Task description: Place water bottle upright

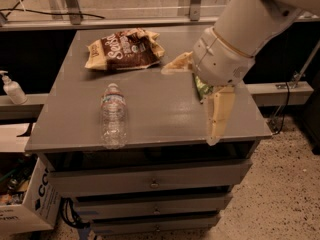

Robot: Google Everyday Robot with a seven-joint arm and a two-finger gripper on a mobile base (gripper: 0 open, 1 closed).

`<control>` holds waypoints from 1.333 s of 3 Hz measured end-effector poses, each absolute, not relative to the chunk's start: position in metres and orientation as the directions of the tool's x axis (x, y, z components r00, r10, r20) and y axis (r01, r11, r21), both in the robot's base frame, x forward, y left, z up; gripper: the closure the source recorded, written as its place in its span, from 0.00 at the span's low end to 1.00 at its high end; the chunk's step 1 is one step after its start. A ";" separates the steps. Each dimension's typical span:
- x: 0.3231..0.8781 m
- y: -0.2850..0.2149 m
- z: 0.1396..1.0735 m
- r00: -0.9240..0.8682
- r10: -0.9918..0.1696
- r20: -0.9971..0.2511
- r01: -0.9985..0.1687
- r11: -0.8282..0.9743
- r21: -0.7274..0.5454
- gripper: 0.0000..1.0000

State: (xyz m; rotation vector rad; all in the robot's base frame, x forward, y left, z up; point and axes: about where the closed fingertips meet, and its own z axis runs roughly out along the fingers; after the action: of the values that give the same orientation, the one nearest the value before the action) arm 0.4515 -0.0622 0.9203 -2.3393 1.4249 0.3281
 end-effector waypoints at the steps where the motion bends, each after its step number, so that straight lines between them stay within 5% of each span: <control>1: 0.458 -0.021 0.926 0.601 -0.688 -0.407 -0.798 -0.546 -0.255 0.00; 4: 0.493 0.009 0.942 0.736 -0.580 -0.351 -0.678 -0.628 -0.383 0.00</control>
Offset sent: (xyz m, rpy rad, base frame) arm 0.0051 0.0339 0.0037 0.0429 -0.0234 0.1369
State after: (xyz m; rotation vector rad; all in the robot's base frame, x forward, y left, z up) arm 0.4930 0.0094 0.9418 -2.4403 0.9532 0.2650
